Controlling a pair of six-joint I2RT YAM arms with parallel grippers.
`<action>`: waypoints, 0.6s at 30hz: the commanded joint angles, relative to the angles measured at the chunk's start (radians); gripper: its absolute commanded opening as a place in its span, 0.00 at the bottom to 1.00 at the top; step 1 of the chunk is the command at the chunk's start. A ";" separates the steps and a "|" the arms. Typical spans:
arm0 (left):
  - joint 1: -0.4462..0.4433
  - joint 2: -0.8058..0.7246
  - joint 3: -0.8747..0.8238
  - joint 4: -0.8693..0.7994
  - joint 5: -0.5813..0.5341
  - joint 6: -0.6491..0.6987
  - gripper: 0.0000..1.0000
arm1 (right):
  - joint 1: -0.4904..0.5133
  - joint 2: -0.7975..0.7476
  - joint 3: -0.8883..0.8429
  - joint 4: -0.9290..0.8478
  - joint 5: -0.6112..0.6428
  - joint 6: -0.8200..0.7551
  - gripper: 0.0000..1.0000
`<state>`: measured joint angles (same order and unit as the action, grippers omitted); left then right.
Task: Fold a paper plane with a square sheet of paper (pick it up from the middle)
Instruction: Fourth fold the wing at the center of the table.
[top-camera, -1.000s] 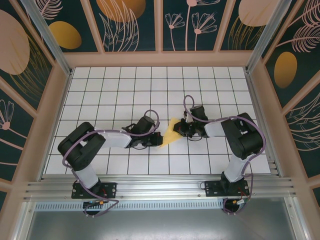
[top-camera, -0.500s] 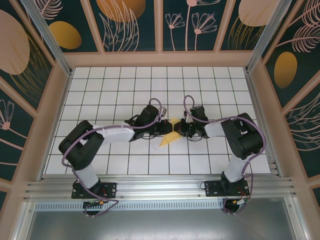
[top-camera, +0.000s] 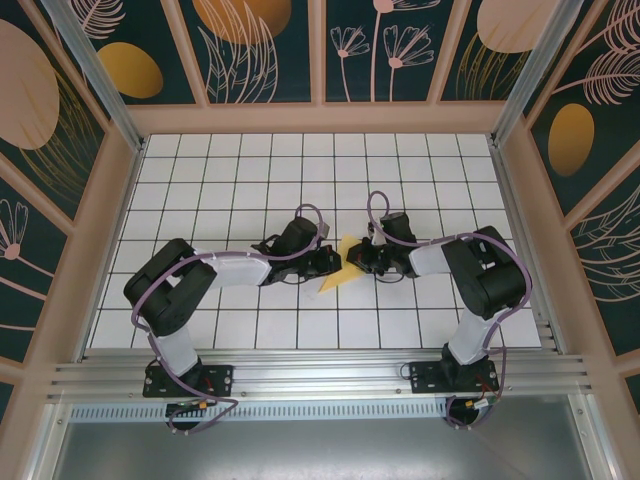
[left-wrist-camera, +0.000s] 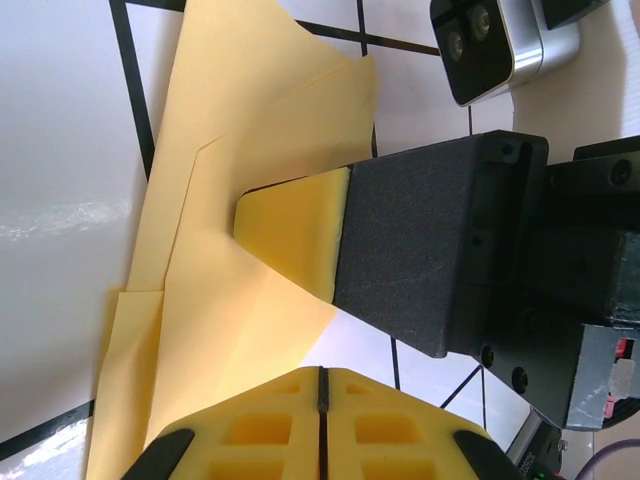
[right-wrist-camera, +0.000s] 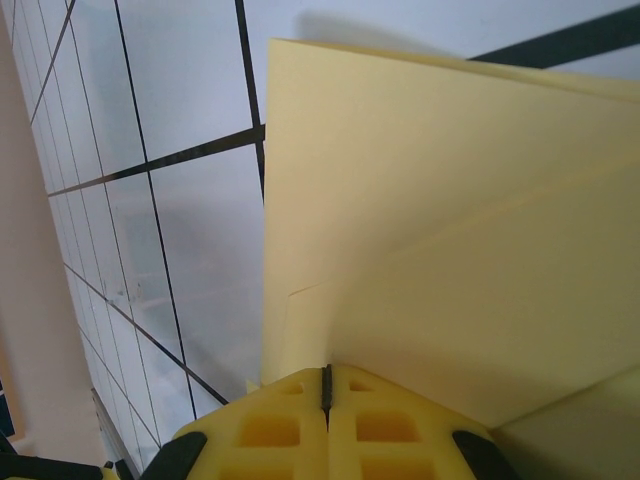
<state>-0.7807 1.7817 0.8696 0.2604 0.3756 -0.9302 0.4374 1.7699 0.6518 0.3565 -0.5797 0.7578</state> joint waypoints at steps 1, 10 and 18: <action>0.002 0.031 -0.010 0.053 0.034 -0.022 0.10 | 0.004 0.071 -0.052 -0.125 0.163 -0.020 0.05; 0.002 0.103 0.000 0.015 0.030 -0.013 0.12 | 0.005 0.083 -0.053 -0.120 0.162 -0.018 0.05; 0.002 0.101 -0.075 -0.108 -0.058 0.046 0.09 | 0.005 0.080 -0.049 -0.140 0.177 -0.019 0.05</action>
<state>-0.7818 1.8839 0.8574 0.2825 0.3851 -0.9276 0.4397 1.7702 0.6491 0.3664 -0.5724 0.7616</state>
